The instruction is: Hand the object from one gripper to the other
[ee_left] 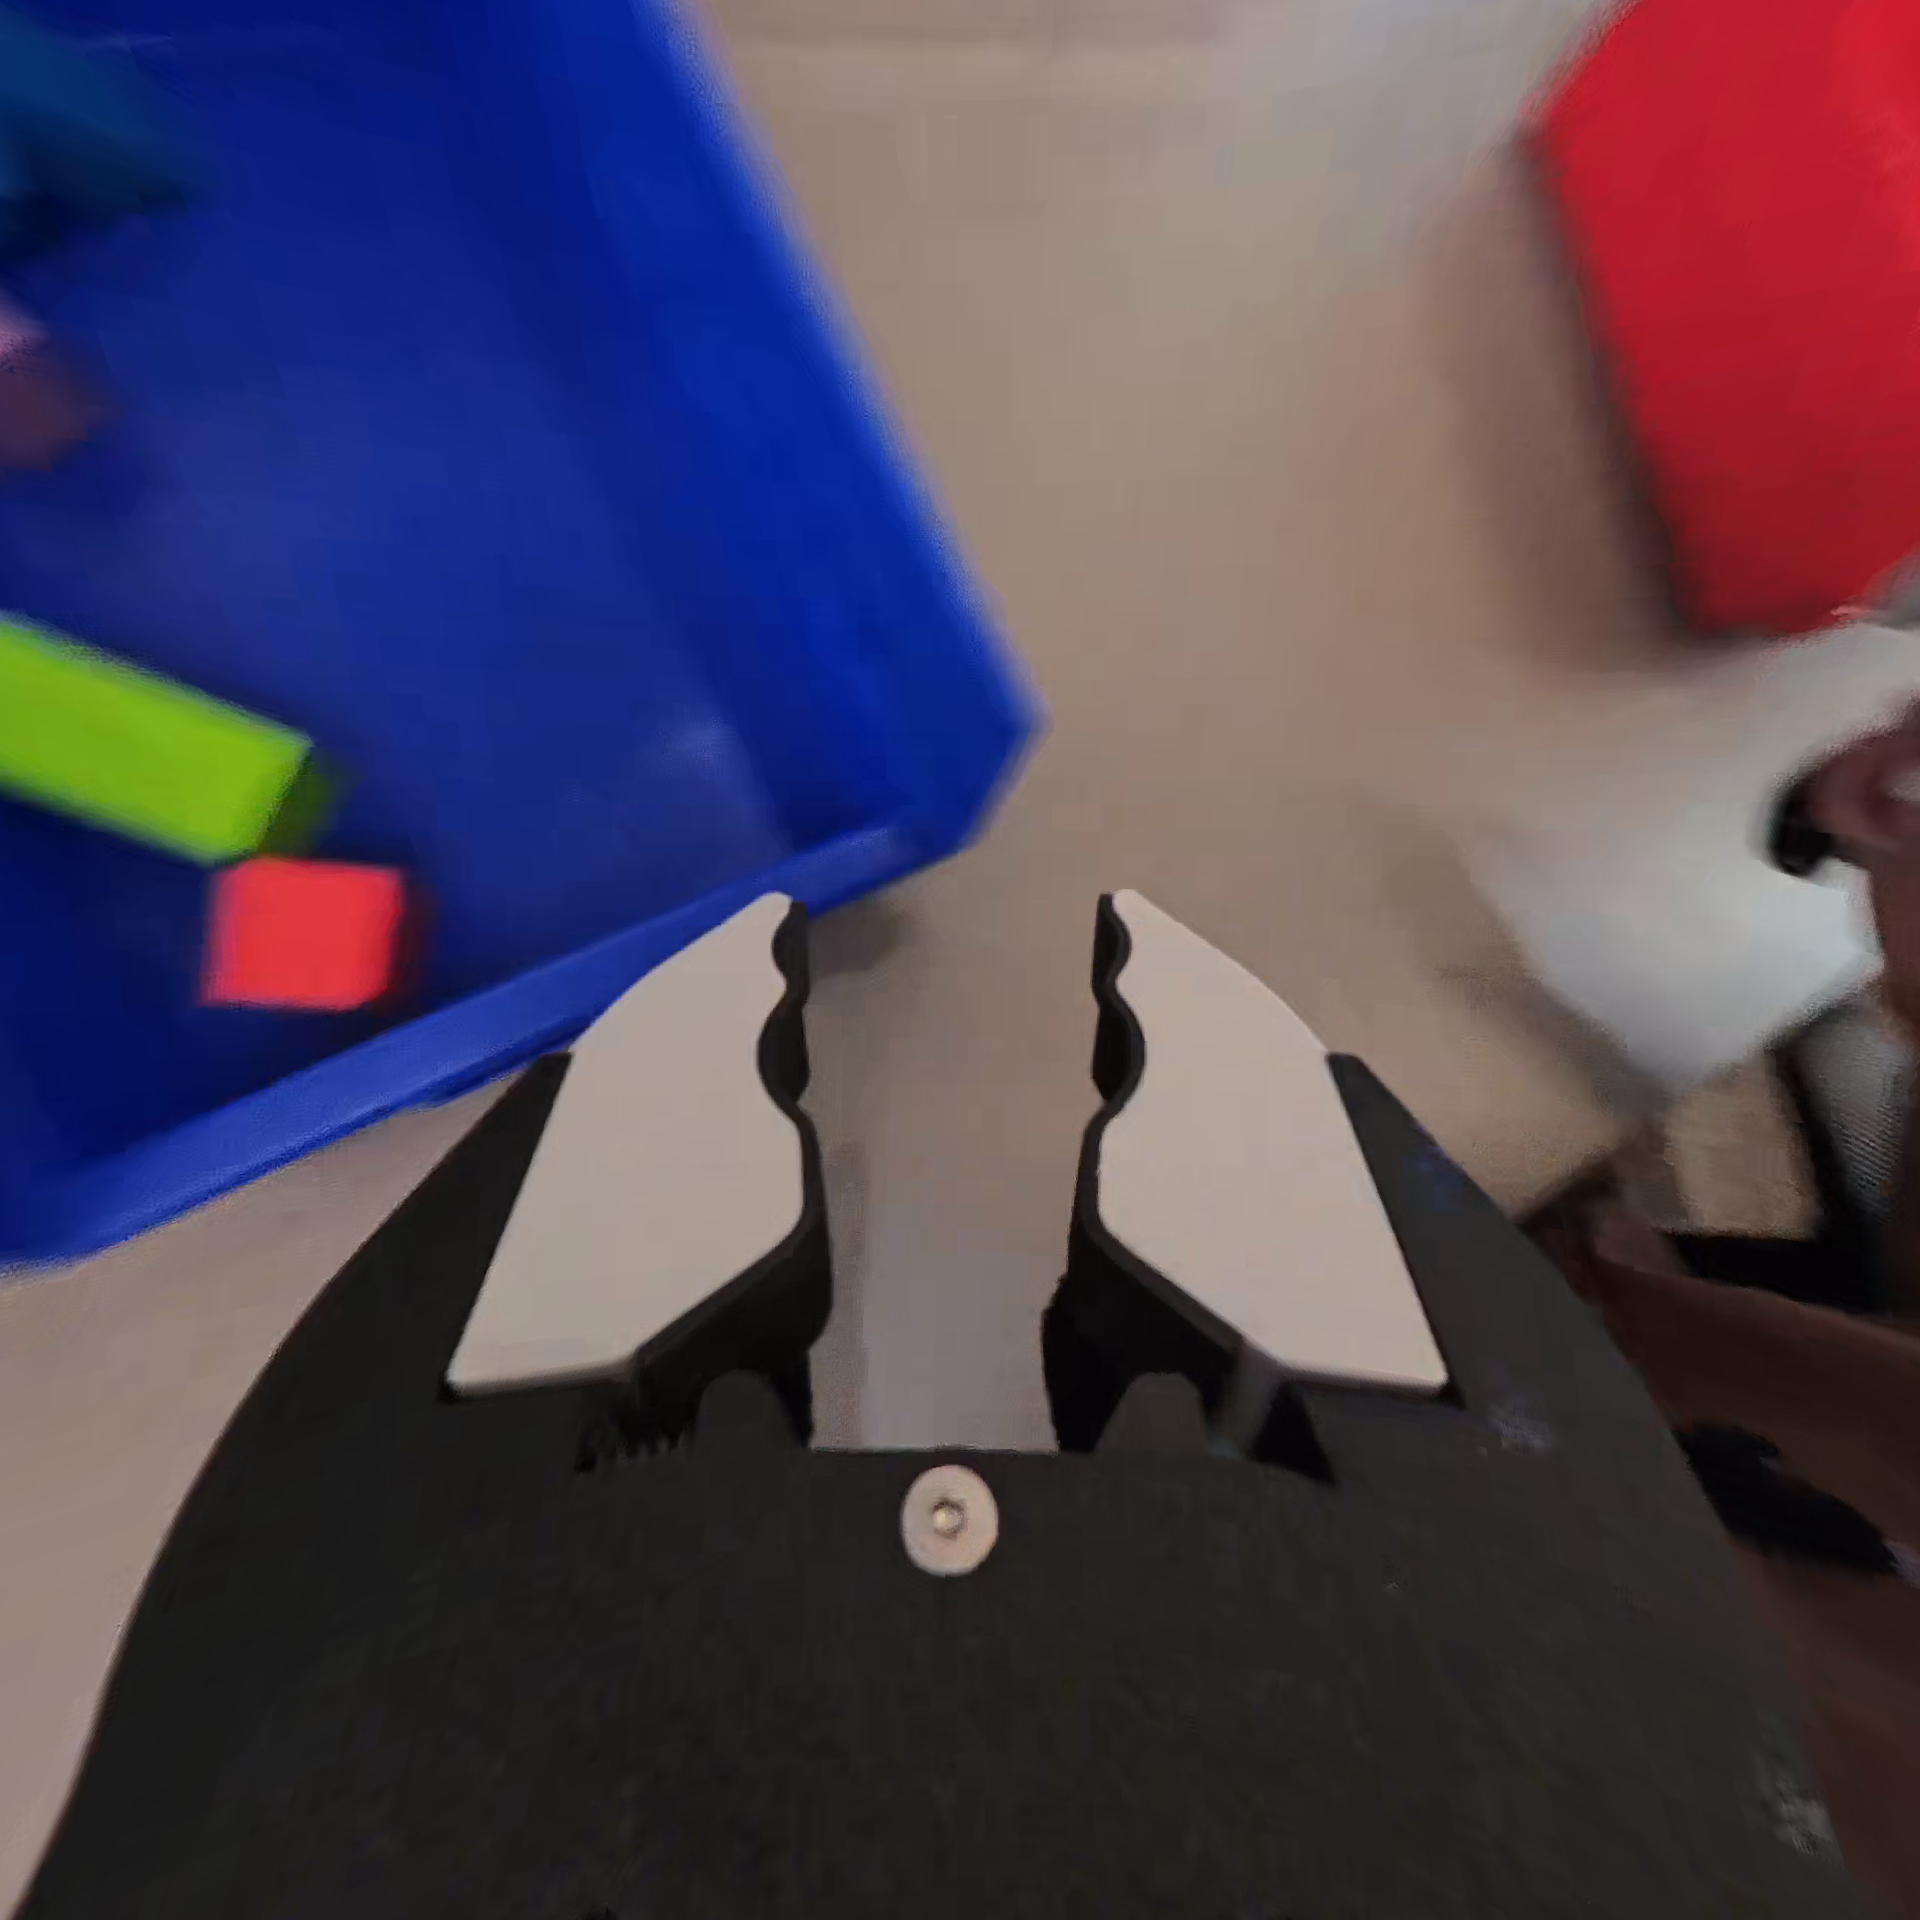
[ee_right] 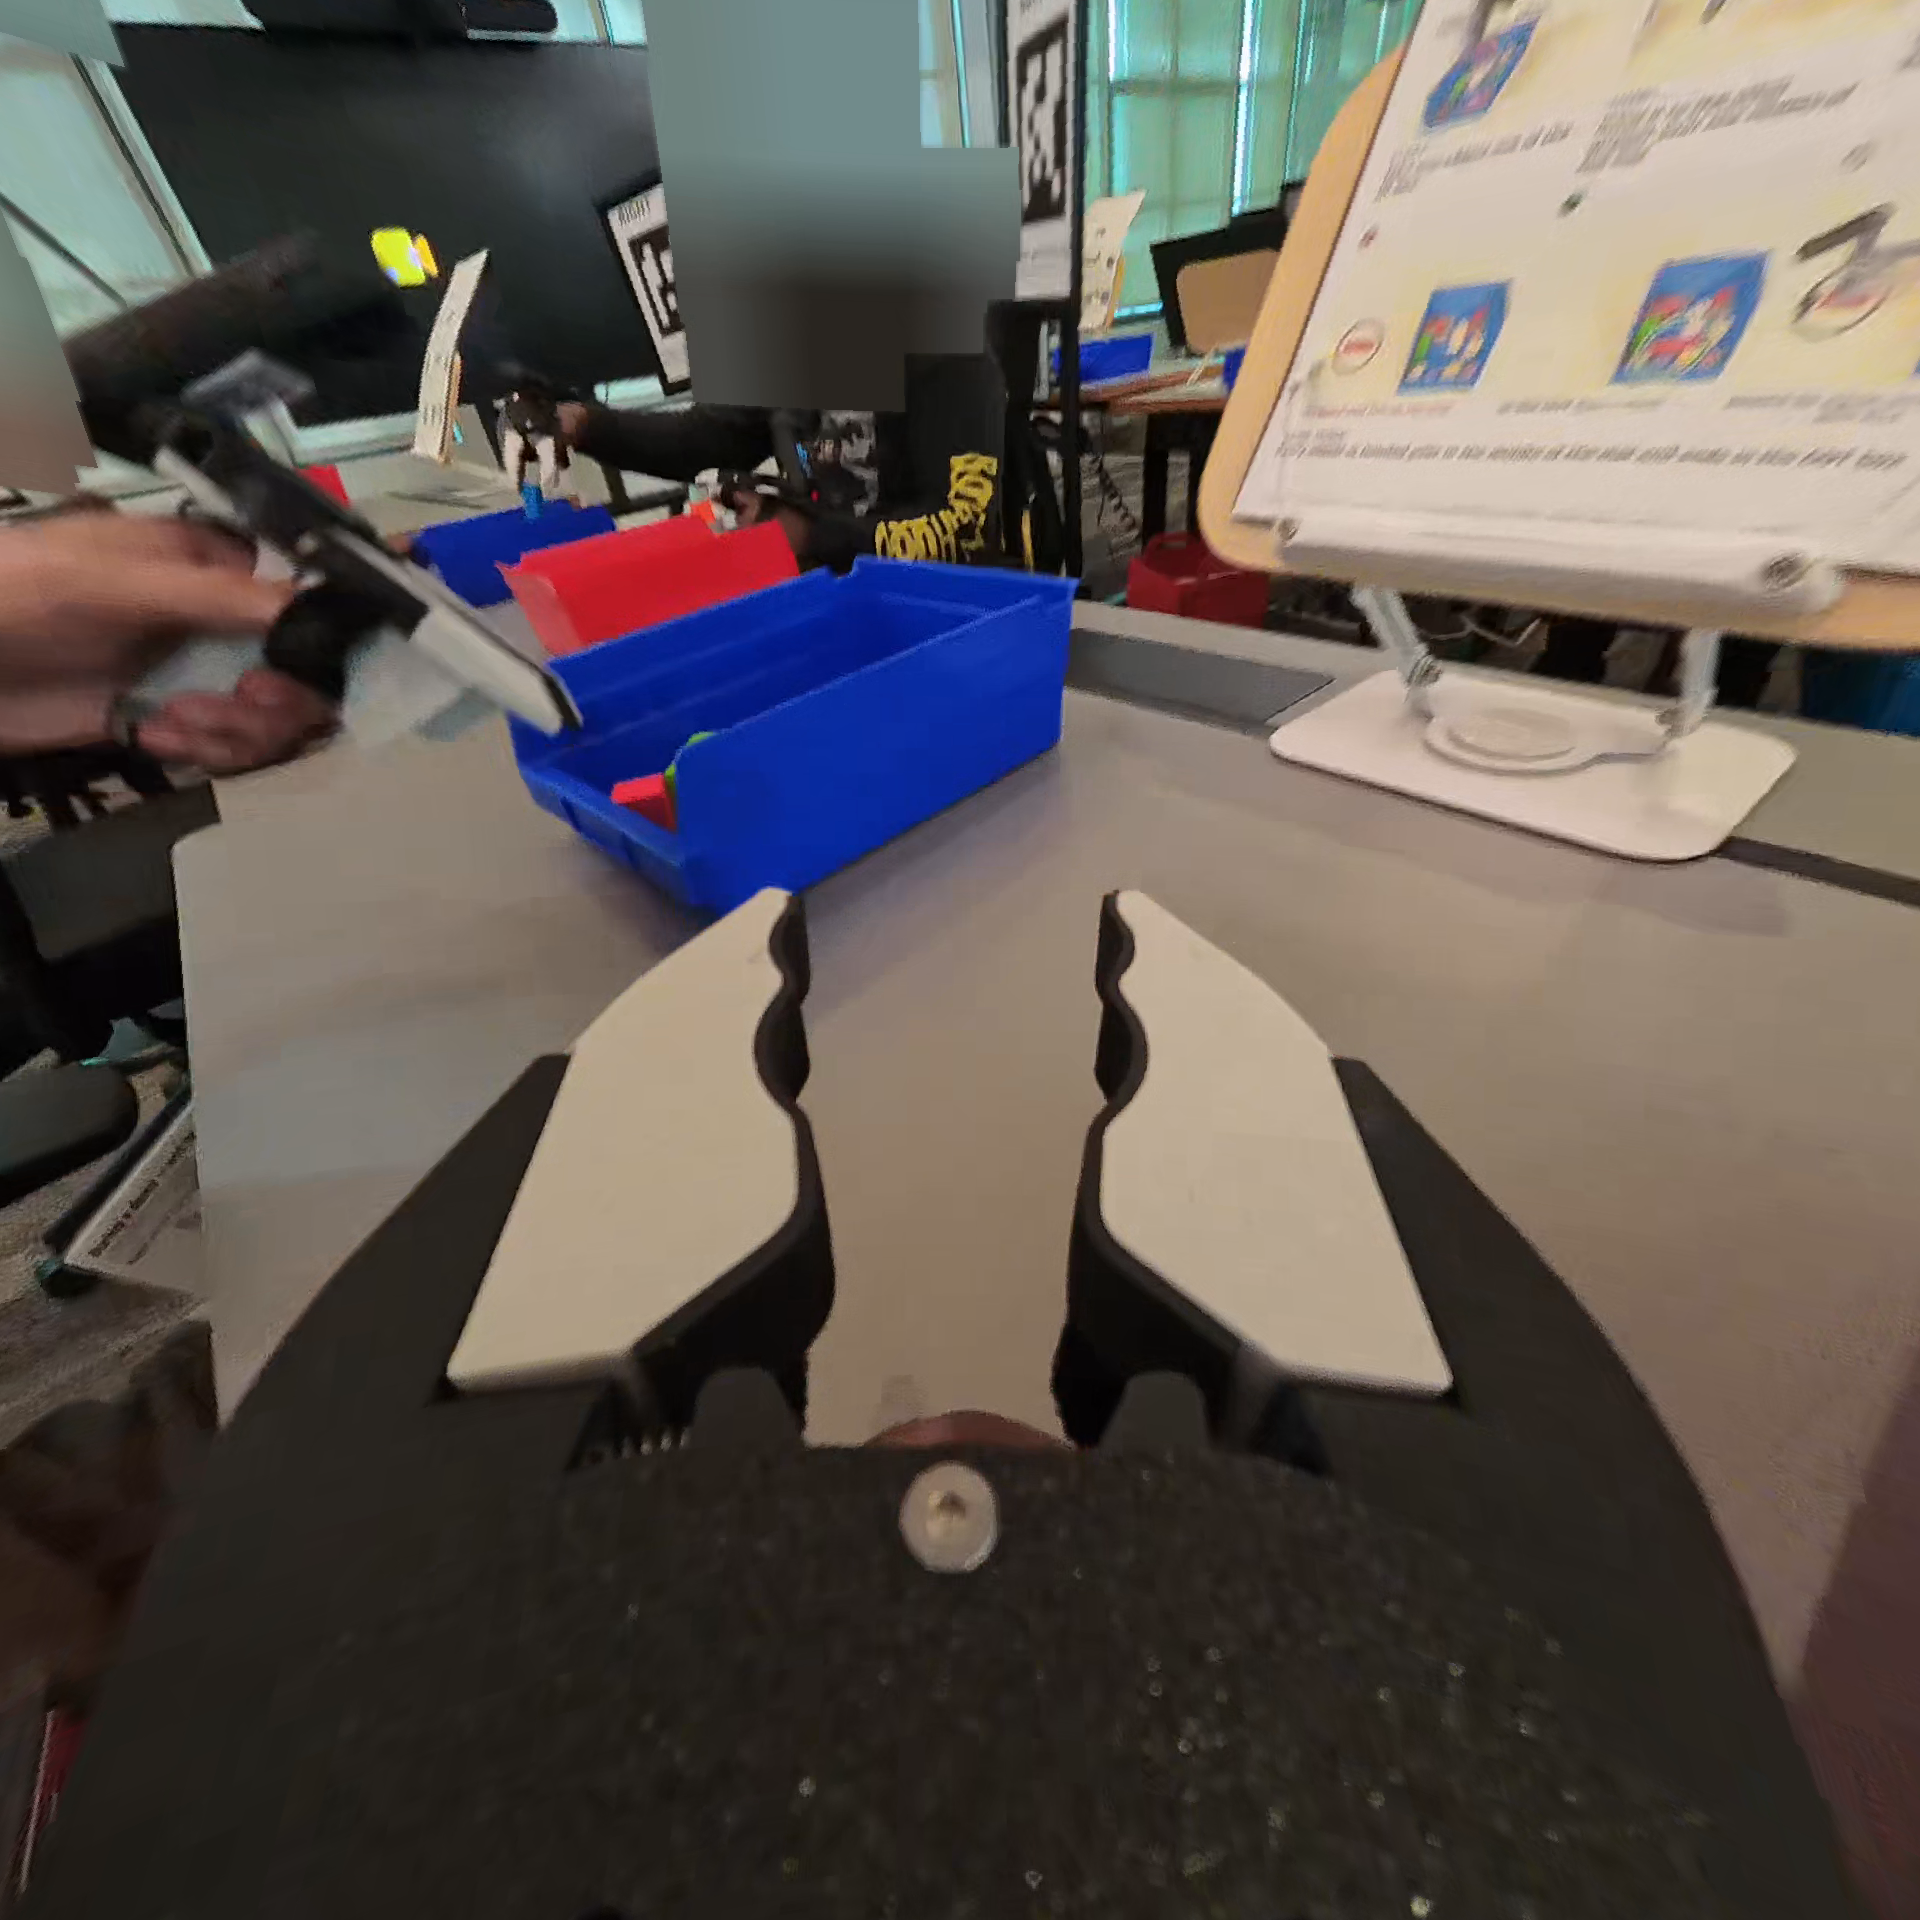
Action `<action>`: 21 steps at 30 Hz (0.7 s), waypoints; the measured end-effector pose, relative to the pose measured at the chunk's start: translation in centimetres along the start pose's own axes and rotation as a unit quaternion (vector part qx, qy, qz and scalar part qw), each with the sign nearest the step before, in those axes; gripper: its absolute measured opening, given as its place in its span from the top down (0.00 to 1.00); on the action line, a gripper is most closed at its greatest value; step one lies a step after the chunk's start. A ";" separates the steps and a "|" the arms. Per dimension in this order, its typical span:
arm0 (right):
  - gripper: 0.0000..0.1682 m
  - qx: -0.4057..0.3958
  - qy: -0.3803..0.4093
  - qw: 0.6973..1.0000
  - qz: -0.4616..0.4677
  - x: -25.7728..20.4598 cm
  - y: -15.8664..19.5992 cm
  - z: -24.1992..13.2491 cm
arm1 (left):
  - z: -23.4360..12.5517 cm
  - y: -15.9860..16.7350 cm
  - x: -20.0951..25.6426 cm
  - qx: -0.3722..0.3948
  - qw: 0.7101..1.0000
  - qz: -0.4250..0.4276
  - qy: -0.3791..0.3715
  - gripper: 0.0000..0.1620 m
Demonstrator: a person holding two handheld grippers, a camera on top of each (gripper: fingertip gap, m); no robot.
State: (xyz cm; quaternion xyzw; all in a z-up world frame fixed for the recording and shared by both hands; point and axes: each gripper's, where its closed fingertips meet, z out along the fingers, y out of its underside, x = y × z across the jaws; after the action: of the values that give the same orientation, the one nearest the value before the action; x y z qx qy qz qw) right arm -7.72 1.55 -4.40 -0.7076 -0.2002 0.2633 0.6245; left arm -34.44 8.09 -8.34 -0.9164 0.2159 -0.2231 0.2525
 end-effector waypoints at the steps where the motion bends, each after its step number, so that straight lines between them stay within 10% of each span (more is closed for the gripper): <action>1: 0.68 -0.006 -0.009 1.000 0.002 -0.7 0.8 0.5 | -0.2 0.1 -2.6 -0.026 0.998 -0.024 -0.054 0.67; 21: 0.68 -0.002 -0.079 0.986 0.145 -0.4 4.0 -0.8 | 6.2 -0.7 -16.4 -0.096 0.906 -0.310 -0.270 0.71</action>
State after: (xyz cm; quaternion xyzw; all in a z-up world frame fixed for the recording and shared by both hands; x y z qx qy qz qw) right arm -7.69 0.13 -8.27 -0.7073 -0.1446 0.4054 0.5608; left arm -44.33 19.23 -17.66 -0.9822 -0.1355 -0.0124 0.1298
